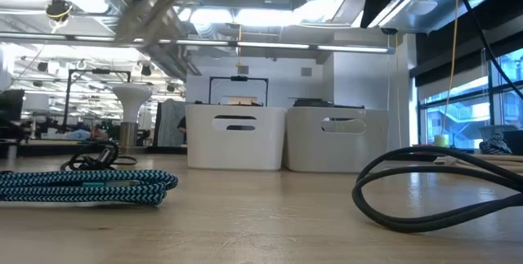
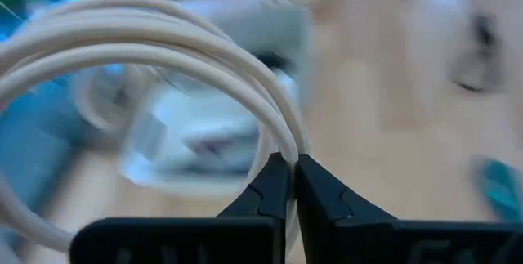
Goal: Pick & Place USB Port
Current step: Put the brown HDMI cable into the black bin
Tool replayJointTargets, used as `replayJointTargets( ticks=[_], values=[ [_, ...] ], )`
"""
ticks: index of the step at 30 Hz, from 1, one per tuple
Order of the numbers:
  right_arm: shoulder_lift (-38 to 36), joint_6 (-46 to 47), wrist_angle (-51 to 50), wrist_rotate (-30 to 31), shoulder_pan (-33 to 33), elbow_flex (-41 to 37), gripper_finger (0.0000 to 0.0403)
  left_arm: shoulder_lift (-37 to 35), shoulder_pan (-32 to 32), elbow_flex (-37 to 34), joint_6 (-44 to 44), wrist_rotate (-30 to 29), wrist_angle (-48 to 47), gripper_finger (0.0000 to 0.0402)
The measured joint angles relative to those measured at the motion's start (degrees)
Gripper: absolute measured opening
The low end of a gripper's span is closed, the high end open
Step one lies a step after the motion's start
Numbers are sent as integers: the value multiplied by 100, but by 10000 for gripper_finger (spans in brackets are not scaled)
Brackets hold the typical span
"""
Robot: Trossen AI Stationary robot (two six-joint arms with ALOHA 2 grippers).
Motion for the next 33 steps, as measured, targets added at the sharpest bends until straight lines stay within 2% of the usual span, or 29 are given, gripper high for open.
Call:
replayJointTargets(
  ticks=[2, 4, 6, 8, 11, 17, 22, 26, 30, 33],
  values=[
    [0, -69, 38, 2, 1, 0, 255, -76, 438, 18, 944, -109, 403, 4],
    [0, -138, 130, -1, 0, 0, 255, -126, 1023, 16, 1832, 102, 898, 4],
    [0, -224, 214, 1, 0, 0, 255, -145, 1676, 16, 2650, 697, 1469, 4],
    [0, -302, 307, 2, -1, 0, 255, -143, 2344, 16, 3310, 1584, 2056, 4],
    [0, -348, 344, 2, -1, 0, 255, -73, 3344, 16, 3908, 2859, 2811, 4],
    [0, -451, 341, 0, -1, 0, 255, 298, 5167, 24, 4026, 4822, 3770, 4],
    [0, -518, 342, -1, -1, 0, 255, 1002, 6189, 188, 3702, 5862, 4187, 4],
    [0, -584, 341, 2, -1, 0, 255, 1841, 6563, 691, 3568, 6322, 4071, 4],
    [0, -584, 340, -1, -1, 0, 255, 2680, 6681, 1481, 3605, 6621, 3527, 4],
    [0, -584, 337, -1, -1, 0, 255, 3225, 6739, 2124, 3612, 6645, 3086, 4]
  ],
)
